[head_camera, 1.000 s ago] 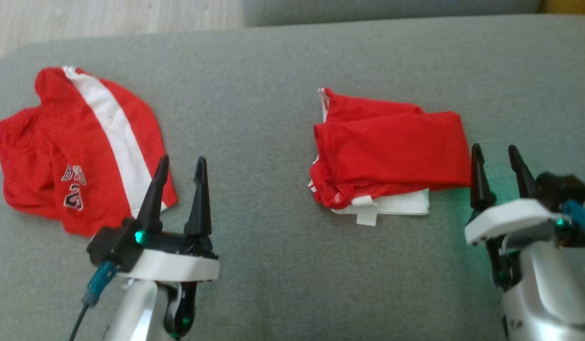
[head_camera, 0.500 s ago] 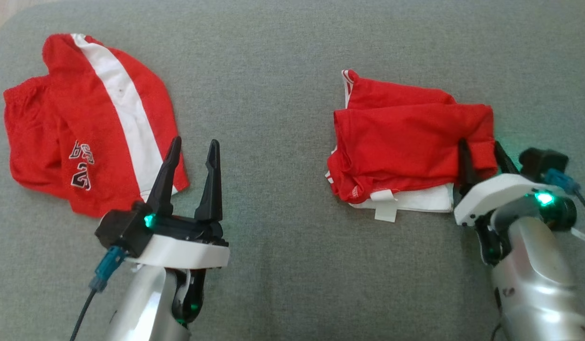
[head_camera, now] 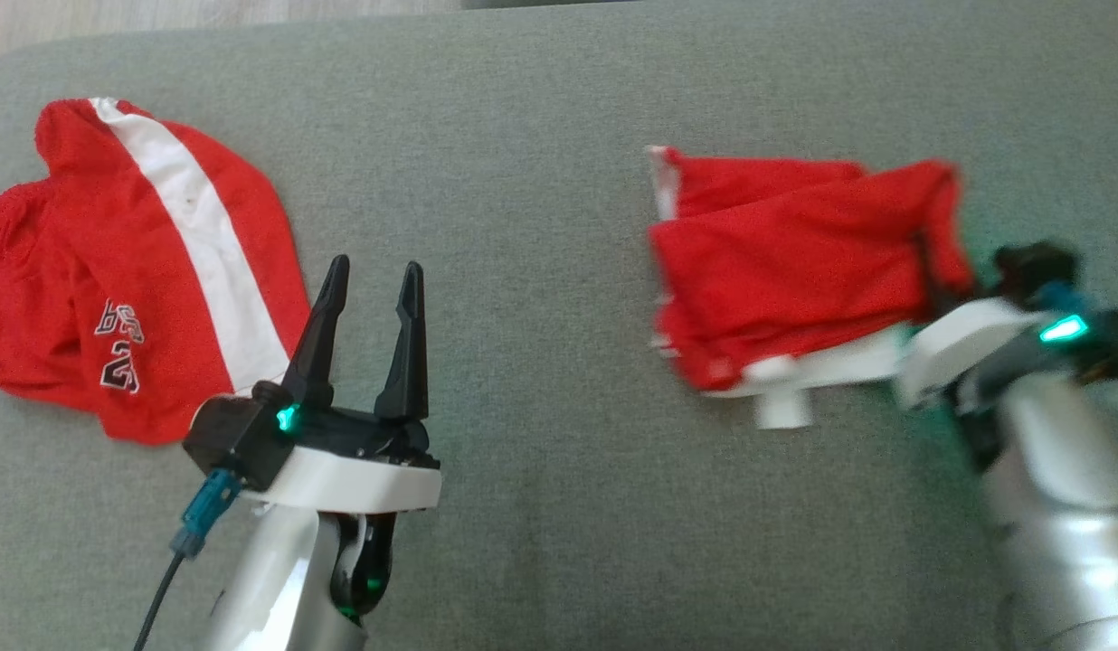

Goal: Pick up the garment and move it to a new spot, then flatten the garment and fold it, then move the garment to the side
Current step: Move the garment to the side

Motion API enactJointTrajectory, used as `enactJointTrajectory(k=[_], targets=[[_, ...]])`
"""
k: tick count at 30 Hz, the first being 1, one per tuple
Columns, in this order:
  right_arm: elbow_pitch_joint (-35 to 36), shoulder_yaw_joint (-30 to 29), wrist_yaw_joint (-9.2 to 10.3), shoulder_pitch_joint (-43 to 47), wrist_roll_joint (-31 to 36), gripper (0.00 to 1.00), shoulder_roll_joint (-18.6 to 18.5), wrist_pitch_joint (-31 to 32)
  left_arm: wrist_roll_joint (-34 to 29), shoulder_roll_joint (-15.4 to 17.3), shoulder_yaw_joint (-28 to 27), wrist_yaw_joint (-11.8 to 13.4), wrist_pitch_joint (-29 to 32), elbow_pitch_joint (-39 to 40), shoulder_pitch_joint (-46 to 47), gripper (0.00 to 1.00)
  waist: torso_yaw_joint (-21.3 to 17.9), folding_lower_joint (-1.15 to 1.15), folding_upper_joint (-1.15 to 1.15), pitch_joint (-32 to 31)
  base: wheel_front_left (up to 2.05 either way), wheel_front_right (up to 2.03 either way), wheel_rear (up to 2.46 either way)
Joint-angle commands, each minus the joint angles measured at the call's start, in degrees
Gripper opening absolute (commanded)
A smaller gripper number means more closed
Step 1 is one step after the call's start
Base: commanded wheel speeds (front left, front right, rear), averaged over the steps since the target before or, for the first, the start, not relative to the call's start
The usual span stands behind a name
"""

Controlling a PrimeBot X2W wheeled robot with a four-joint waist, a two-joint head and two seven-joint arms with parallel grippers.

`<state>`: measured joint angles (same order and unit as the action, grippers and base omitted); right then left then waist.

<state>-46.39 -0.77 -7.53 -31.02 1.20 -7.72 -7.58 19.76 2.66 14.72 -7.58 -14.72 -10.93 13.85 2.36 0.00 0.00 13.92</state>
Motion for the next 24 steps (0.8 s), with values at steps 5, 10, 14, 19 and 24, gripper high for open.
enactJointTrajectory(k=[5,10,14,19,24], targets=[[3.7,2.1,0.04,-4.3,-0.2,0.0,-12.0,2.3,0.0,0.2,-0.8,0.1,-0.3,2.8,2.7,1.0,-0.4,0.0,0.0,0.2,0.0,0.0,0.0],[2.2,0.8,0.04,-5.1,-1.6,0.0,-20.8,3.0,0.2,0.2,0.0,0.1,-0.3,3.5,3.0,1.0,0.2,0.0,0.0,0.6,0.0,0.0,0.0],[0.4,-1.0,0.04,-5.6,-2.3,0.0,-24.2,2.4,0.3,0.2,0.5,0.1,-0.3,3.9,3.2,1.0,0.7,0.0,0.0,1.0,0.0,0.0,0.0],[-1.6,-3.0,0.04,-6.7,-2.0,0.0,-25.9,1.8,0.1,0.2,0.3,0.1,-0.3,4.3,3.4,1.0,1.3,0.0,0.0,1.9,0.0,0.0,0.0],[-2.8,-5.2,0.04,-7.8,-1.0,0.0,-26.0,1.2,-0.1,0.2,0.1,0.1,-0.3,4.4,3.8,1.0,1.5,0.0,0.0,2.7,0.0,0.0,0.0]])
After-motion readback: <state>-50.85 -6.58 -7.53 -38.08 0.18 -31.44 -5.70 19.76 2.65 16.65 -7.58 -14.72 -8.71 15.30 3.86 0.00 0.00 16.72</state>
